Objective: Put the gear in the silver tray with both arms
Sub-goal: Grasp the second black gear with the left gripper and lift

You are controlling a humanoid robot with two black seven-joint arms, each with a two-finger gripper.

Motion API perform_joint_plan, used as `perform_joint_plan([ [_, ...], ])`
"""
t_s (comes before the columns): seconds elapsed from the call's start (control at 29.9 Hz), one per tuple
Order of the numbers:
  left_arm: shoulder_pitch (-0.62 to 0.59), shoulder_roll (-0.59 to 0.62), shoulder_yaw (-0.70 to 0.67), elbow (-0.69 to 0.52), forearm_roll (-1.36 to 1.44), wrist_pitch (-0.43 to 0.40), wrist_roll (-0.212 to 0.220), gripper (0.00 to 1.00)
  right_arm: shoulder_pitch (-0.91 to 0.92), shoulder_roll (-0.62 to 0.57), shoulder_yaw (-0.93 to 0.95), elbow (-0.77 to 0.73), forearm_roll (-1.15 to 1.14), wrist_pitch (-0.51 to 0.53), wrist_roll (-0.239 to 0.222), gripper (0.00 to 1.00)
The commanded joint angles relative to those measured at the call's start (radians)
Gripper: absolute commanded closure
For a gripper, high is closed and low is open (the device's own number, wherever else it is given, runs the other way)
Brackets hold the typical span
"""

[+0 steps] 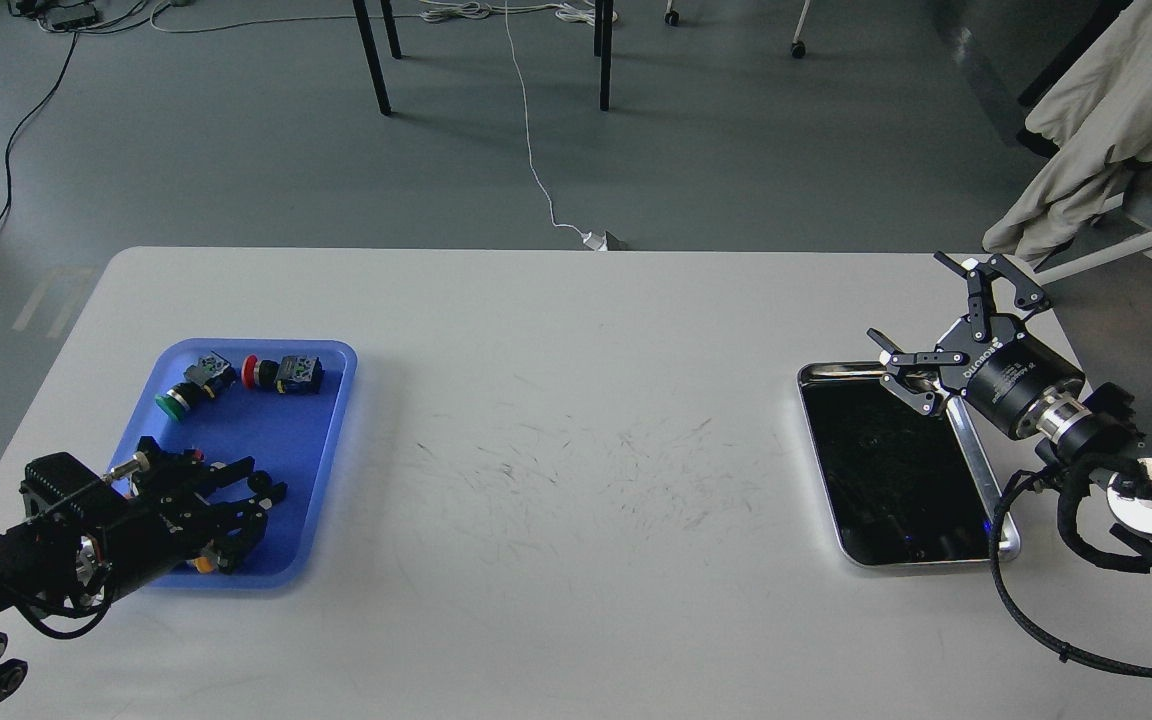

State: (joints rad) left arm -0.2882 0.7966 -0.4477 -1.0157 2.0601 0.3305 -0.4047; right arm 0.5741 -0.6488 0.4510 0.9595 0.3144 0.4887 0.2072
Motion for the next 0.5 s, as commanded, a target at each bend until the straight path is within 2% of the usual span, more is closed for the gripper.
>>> perform_joint_plan([
  [0.0, 0.0, 0.001, 0.0, 0.0, 0.0, -0.007, 0.0, 0.59, 0.0, 0.0, 0.002, -0.001, -0.001, 0.0, 0.0, 0.02],
  [0.13, -0.015, 0.004, 0.0, 0.0, -0.001, -0.018, -0.005, 0.66, 0.003, 0.0, 0.002, -0.001, -0.001, 0.0, 0.0, 0.02],
  [0.33, -0.048, 0.007, 0.0, -0.006, -0.06, -0.018, -0.008, 0.7, 0.007, 0.001, 0.002, -0.001, -0.001, 0.0, 0.0, 0.02],
  [0.47, -0.081, 0.044, 0.0, -0.056, -0.064, -0.027, -0.006, 0.77, 0.012, 0.005, 0.002, -0.001, -0.001, 0.0, 0.0, 0.02],
])
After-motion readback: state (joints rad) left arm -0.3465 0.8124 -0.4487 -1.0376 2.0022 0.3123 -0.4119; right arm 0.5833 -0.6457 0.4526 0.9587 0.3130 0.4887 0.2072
